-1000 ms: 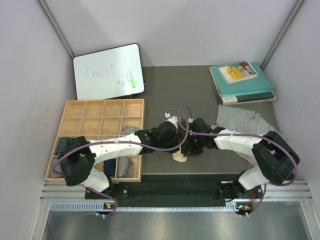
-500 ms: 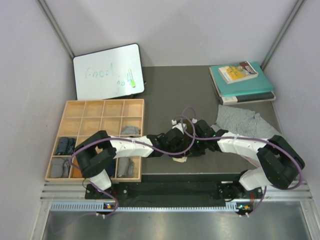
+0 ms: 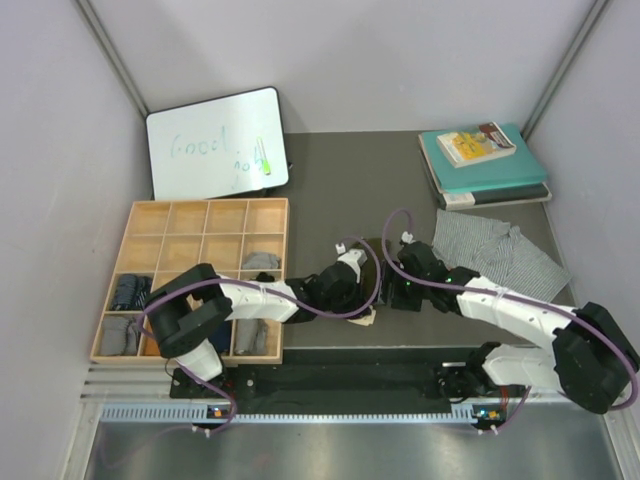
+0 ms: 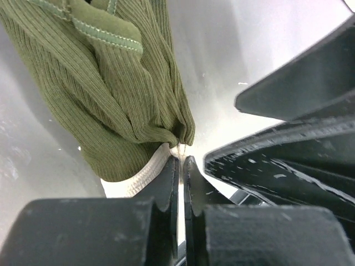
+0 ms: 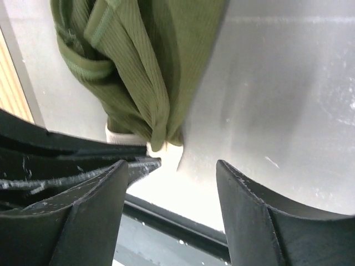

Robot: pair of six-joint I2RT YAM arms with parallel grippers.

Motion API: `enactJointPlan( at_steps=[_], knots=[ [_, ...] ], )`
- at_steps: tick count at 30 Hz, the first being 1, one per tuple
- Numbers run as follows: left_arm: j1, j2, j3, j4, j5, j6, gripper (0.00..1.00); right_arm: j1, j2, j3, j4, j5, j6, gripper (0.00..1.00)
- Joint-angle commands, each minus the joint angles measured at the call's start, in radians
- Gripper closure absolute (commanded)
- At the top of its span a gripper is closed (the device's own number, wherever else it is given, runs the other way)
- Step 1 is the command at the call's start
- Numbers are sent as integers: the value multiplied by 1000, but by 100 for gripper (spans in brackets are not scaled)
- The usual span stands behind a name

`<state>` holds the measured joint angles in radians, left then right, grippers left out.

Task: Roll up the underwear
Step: Fold the underwear at the center of the board.

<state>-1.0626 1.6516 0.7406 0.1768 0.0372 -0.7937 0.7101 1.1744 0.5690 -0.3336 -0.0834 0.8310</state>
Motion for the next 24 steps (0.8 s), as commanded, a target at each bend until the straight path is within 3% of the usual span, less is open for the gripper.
enactJointPlan(
  at_steps=[1, 8, 12, 15, 18, 19, 21, 23, 24],
  knots=[
    [-11, 8, -53, -33, 58, -16, 100, -20, 51, 6, 99, 8, 13, 35],
    [-13, -6, -67, -33, 53, -21, 100, -26, 148, 3, 182, -21, 17, 37],
    [-13, -12, -73, -26, 47, -22, 100, -24, 198, 8, 205, -42, 14, 44],
    [-13, -16, -76, -23, 41, -21, 100, -26, 223, 6, 200, -46, 7, 53],
    [-13, -35, -76, -29, 27, -19, 99, -26, 240, -3, 199, -47, 0, 77],
    [-13, -41, -75, -43, 12, -19, 94, -26, 249, -4, 197, -49, -1, 90],
    [-13, -73, -61, -66, -6, -19, 69, -24, 260, -4, 193, -44, -4, 100],
    [-11, -123, -49, -112, -28, -16, 51, -26, 271, -4, 185, -35, -9, 100],
    [-11, -143, -43, -135, -74, -18, 35, -27, 272, -3, 182, -32, -13, 100]
  ],
)
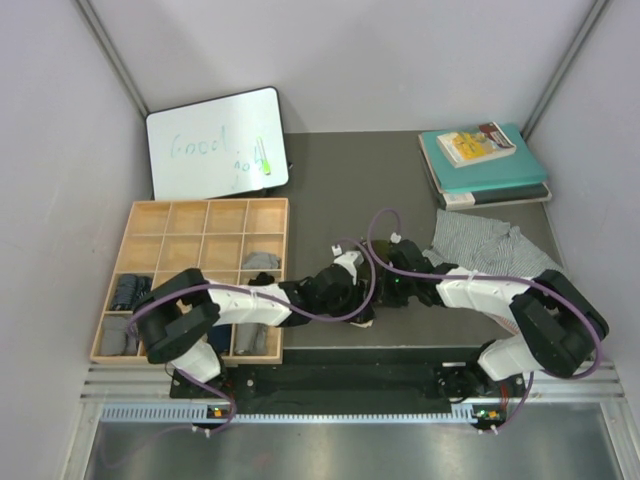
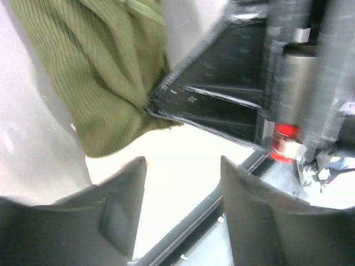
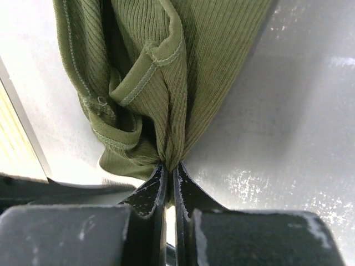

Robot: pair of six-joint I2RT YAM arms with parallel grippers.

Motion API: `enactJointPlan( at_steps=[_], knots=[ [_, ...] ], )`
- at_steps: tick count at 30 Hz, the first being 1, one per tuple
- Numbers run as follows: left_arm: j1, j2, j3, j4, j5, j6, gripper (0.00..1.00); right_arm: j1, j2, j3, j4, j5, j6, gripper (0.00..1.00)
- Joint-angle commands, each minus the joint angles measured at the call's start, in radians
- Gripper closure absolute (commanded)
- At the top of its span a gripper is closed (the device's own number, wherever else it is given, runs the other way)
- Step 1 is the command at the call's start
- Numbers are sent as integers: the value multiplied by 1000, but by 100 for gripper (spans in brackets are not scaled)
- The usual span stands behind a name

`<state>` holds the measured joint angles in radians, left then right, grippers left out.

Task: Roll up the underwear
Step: Fold the underwear at the center of the board.

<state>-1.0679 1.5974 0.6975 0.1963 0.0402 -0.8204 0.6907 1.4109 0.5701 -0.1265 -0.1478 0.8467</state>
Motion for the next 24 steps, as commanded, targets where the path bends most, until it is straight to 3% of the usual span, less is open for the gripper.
enactJointPlan(
  at_steps=[1, 5, 8, 15, 24],
  knots=[
    [-6, -132, 8, -181, -110, 9, 32, -8, 39, -4, -28, 36, -28, 100],
    [3, -241, -3, -267, -192, 1, 30, -8, 39, -1, -27, 31, -32, 100],
    [25, -287, -64, -233, -204, -14, 30, -8, 40, -1, -27, 30, -35, 100],
    [60, -269, -153, -62, -122, -62, 40, -8, 40, -10, -19, 25, -35, 100],
    [62, -214, -185, 55, -134, -126, 44, -8, 40, -10, -18, 19, -34, 100]
  ],
)
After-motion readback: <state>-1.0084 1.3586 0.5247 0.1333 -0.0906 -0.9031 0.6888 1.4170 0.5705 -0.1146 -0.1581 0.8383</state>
